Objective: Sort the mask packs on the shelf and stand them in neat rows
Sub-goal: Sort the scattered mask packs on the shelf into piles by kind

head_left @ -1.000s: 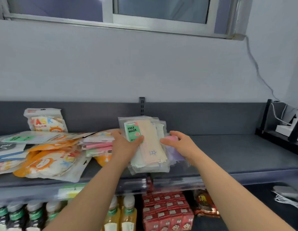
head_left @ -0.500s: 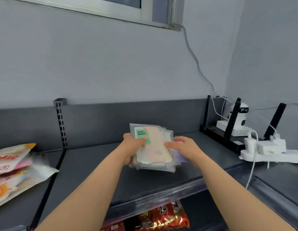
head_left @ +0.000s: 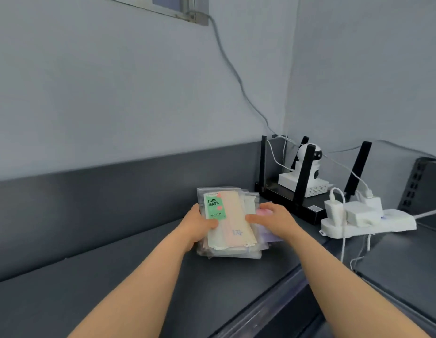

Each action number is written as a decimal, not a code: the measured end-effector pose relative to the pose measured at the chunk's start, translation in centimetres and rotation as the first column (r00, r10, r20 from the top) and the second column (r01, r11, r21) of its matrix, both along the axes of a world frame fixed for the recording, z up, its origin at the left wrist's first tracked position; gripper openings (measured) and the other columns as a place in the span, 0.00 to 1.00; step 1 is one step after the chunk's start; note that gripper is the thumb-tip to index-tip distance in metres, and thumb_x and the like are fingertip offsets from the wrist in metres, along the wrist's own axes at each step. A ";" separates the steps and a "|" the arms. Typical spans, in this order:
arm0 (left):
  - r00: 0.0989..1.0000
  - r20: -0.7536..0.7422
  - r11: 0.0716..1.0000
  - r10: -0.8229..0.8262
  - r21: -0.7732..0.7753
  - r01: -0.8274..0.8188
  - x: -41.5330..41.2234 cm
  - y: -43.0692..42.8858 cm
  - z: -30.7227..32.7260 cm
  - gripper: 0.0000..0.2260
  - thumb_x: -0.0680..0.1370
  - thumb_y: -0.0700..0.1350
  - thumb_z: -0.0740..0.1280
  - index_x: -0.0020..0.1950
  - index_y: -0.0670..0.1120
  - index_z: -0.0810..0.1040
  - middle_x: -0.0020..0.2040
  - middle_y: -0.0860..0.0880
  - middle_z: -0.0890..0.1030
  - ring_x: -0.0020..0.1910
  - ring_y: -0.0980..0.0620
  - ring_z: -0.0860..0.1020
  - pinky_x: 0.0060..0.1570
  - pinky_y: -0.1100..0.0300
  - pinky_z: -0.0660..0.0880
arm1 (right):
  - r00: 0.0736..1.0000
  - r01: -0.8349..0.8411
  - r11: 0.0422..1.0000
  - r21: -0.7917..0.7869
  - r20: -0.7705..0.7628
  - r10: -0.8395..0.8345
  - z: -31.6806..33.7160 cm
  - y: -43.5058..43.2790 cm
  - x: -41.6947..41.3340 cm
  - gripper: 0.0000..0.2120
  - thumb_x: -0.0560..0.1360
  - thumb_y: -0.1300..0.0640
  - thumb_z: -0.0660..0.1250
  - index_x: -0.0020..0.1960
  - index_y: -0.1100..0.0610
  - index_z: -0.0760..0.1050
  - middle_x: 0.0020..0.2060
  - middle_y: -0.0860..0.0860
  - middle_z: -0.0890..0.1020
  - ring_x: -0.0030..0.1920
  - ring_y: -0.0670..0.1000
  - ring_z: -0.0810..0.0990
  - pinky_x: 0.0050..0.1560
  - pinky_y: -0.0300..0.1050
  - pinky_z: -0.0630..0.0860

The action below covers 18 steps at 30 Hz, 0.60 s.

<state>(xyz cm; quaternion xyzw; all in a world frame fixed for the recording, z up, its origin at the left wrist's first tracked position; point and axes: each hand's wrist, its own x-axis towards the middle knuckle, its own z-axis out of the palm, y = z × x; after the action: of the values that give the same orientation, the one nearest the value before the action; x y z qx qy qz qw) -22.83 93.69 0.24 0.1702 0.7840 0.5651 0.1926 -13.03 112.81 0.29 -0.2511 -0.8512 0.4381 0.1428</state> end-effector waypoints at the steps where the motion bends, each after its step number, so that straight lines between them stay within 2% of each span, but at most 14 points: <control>1: 0.999 -0.027 0.999 -0.024 -0.033 0.023 -0.3 0.3 -0.1 0.13 0.77 0.37 0.69 0.59 0.47 0.71 0.62 0.48 0.79 0.58 0.49 0.78 0.60 0.52 0.76 | 1.000 0.019 1.000 0.013 0.010 -0.019 -0.3 0.4 -0.3 0.35 0.68 0.45 0.76 0.70 0.56 0.71 0.70 0.53 0.69 0.67 0.53 0.71 0.62 0.44 0.68; 3: 0.994 -0.089 0.994 -0.057 -0.094 0.049 -0.4 0.6 -0.3 0.17 0.78 0.40 0.68 0.65 0.46 0.71 0.65 0.51 0.76 0.60 0.50 0.76 0.60 0.57 0.73 | 0.997 0.064 0.996 0.057 0.031 -0.066 -1.1 0.9 -0.8 0.34 0.65 0.42 0.76 0.68 0.53 0.73 0.71 0.54 0.68 0.69 0.54 0.70 0.68 0.50 0.68; 5: 0.987 -0.155 0.990 -0.037 -0.144 0.014 -0.4 0.5 -0.1 0.25 0.79 0.42 0.67 0.74 0.42 0.64 0.69 0.50 0.72 0.65 0.49 0.72 0.57 0.62 0.69 | 0.996 0.084 0.989 0.124 0.024 -0.087 -1.4 1.0 -1.5 0.31 0.66 0.41 0.75 0.66 0.50 0.75 0.74 0.53 0.65 0.74 0.54 0.63 0.72 0.56 0.64; 8: 0.976 -0.219 0.984 0.019 -0.168 -0.057 -0.5 -0.3 0.4 0.31 0.79 0.47 0.67 0.78 0.43 0.57 0.76 0.46 0.64 0.73 0.48 0.66 0.66 0.58 0.67 | 0.999 0.032 0.977 0.211 -0.025 -0.027 -0.5 -0.2 -2.7 0.29 0.68 0.40 0.73 0.66 0.48 0.75 0.74 0.52 0.65 0.77 0.53 0.56 0.74 0.57 0.58; 10: 0.962 -0.266 0.978 0.057 -0.178 -0.107 -0.1 -1.3 0.9 0.31 0.79 0.49 0.66 0.79 0.45 0.57 0.77 0.46 0.63 0.73 0.47 0.65 0.69 0.55 0.66 | 0.999 -0.034 0.961 0.273 -0.023 0.042 0.3 -1.8 -3.5 0.28 0.69 0.39 0.71 0.67 0.47 0.75 0.73 0.50 0.68 0.77 0.52 0.57 0.74 0.57 0.57; 15: 0.900 -0.409 0.955 0.149 -0.176 -0.238 2.2 -5.6 2.6 0.26 0.80 0.48 0.65 0.77 0.47 0.62 0.74 0.46 0.68 0.71 0.49 0.68 0.63 0.59 0.67 | 0.976 -0.193 0.914 0.358 -0.027 0.216 2.4 -6.7 -3.9 0.27 0.71 0.40 0.70 0.68 0.48 0.73 0.72 0.50 0.69 0.76 0.53 0.57 0.74 0.55 0.58; 18: 0.855 -0.469 0.927 0.222 -0.171 -0.334 4.2 -9.3 3.1 0.25 0.80 0.48 0.65 0.76 0.49 0.63 0.72 0.47 0.70 0.70 0.50 0.69 0.59 0.62 0.67 | 0.939 -0.297 0.898 0.324 -0.073 0.337 3.5 -10.1 -3.4 0.26 0.73 0.44 0.70 0.68 0.51 0.73 0.69 0.49 0.73 0.73 0.52 0.64 0.72 0.53 0.62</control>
<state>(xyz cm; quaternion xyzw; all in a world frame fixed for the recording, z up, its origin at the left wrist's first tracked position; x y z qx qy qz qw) -18.67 84.44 3.35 0.1526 0.8873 0.4318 -0.0547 -16.43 102.75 3.74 -0.0551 -0.9277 0.3326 0.1607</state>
